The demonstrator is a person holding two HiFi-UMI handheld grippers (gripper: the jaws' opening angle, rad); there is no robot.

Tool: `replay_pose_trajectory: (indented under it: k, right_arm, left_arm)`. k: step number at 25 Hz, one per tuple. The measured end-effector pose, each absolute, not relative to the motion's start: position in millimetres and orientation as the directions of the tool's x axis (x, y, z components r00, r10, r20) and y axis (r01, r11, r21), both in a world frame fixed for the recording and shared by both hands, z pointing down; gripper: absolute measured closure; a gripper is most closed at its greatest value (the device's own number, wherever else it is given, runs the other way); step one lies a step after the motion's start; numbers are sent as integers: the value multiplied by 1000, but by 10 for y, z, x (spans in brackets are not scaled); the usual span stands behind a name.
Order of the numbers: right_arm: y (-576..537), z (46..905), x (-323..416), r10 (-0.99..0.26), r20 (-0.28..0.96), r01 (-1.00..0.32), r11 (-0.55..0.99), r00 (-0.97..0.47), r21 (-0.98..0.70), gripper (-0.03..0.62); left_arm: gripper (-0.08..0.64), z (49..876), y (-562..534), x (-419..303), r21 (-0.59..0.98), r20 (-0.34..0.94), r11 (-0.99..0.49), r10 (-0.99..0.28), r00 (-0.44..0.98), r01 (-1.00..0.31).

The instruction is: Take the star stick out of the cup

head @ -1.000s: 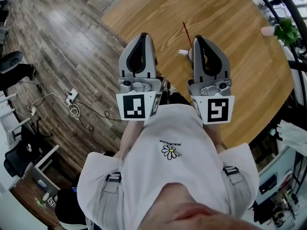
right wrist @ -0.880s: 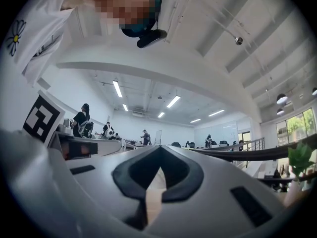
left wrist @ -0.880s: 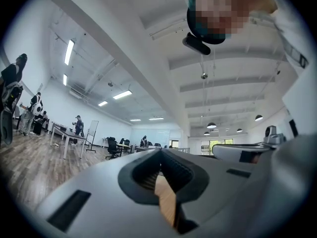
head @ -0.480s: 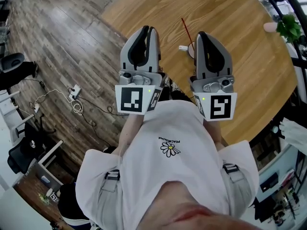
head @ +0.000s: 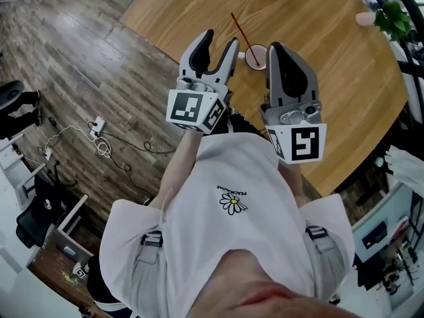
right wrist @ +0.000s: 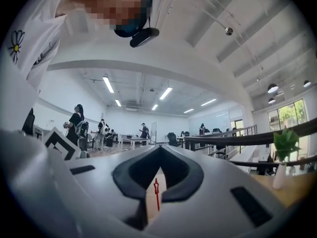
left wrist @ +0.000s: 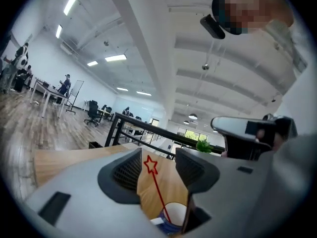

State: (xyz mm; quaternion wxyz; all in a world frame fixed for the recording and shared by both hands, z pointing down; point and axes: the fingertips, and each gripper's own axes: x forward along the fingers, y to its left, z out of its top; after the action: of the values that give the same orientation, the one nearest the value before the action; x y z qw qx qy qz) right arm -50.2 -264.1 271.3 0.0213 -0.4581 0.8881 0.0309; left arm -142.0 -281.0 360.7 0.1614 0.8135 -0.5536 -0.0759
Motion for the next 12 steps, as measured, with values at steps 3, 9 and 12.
replay_pose_trajectory:
  k: [3,9,12]
  right_arm:
    - [-2618,2761,-410,-821,-49,-822,568,-569,33,586]
    - [-2580,2829,-226,-839,-33,-840,542,-543,28,586]
    - [-2568,2880,-135,-847,-19,-848,530,-531,17,586]
  left_arm:
    - [333,3903,-2870,-1288,394,116,-329,-909,401,-858]
    - [328,4429,-3004,-1044,515,215,-308,-857,468,-800]
    - [330,4633,-3029,-968,554,260,-283,-835,485,-783]
